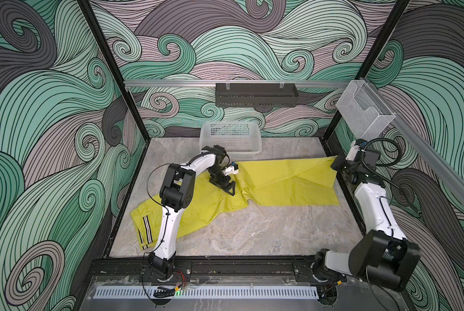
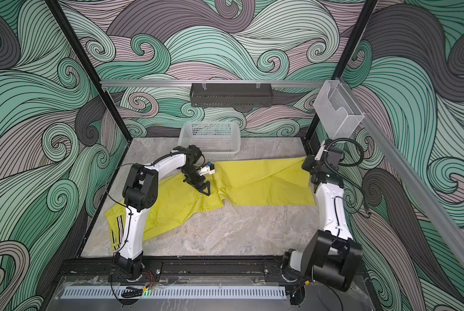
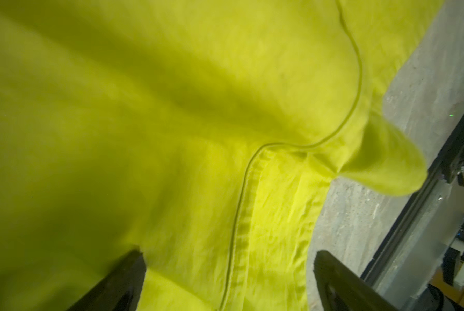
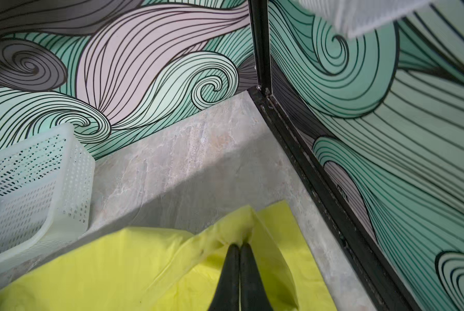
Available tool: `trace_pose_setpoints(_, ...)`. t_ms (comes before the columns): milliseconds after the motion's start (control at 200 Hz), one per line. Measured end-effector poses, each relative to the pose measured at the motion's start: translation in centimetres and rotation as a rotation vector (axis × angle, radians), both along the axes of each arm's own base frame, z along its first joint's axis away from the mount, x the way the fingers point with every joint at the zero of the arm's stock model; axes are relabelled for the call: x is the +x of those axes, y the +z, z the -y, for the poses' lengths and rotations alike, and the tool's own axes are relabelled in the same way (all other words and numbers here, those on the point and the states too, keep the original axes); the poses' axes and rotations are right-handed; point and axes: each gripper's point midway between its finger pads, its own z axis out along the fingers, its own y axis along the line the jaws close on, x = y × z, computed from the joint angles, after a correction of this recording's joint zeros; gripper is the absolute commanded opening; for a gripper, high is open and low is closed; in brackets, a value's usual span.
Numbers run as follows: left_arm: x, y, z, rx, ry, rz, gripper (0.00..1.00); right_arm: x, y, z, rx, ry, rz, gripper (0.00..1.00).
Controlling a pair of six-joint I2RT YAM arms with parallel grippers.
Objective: Roll up the long pants
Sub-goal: Move the long pant to the center of the board.
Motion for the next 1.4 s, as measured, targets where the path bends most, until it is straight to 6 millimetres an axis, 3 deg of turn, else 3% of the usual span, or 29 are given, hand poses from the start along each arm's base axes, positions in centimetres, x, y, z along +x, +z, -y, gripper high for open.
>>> trace_pose_setpoints(110, -0.4, 0.1, -1.1, 0.0, -0.016, 0.006, 0.99, 0.6, 2.0, 0.2, -0.058, 0.025, 0.042, 0.01)
trace_pose_setpoints(185, -2.4, 0.3, -2.6, 0.016, -0.01, -0.016, 0.99, 0.3, 2.3, 0.2, -0.091, 0.035, 0.058, 0.01)
trace_pose_setpoints(305, -5.6, 2.7, -5.4, 0.043, 0.024, -0.012, 0.98, -0.3, 0.6, 0.5, -0.111, 0.036, 0.034, 0.02)
trace_pose_setpoints(440, -6.4, 7.2, -7.5, 0.058, 0.074, 0.139, 0.99, -0.8, -1.9, 0.7, -0.104, 0.031, -0.025, 0.02)
trace_pose_setpoints(500, -7.1, 8.1, -9.1, 0.091, 0.102, 0.188, 0.99, -1.0, -2.4, 1.0, -0.111, 0.017, -0.042, 0.02)
trace_pose_setpoints(620, -9.0, 6.2, -12.9, 0.164, 0.211, 0.149, 0.99, -1.3, -2.5, 1.9, -0.131, -0.025, -0.057, 0.02)
trace_pose_setpoints(796, -10.0, 2.5, -19.0, 0.271, 0.426, 0.045, 0.99, -2.0, -2.5, 3.5, -0.147, -0.094, -0.07, 0.02)
trace_pose_setpoints(1066, -7.7, -0.4, -22.1, 0.272, 0.561, -0.058, 0.99, -2.9, -1.7, 4.4, -0.157, -0.15, -0.058, 0.03)
trace_pose_setpoints(1296, -2.4, -0.8, -24.5, 0.224, 0.614, -0.046, 0.99, -4.5, -0.4, 4.8, -0.215, -0.189, -0.041, 0.04)
trace_pose_setpoints(1401, 0.2, -0.6, -25.3, 0.188, 0.596, -0.016, 0.99, -4.8, -0.8, 5.1, -0.239, -0.197, -0.054, 0.04)
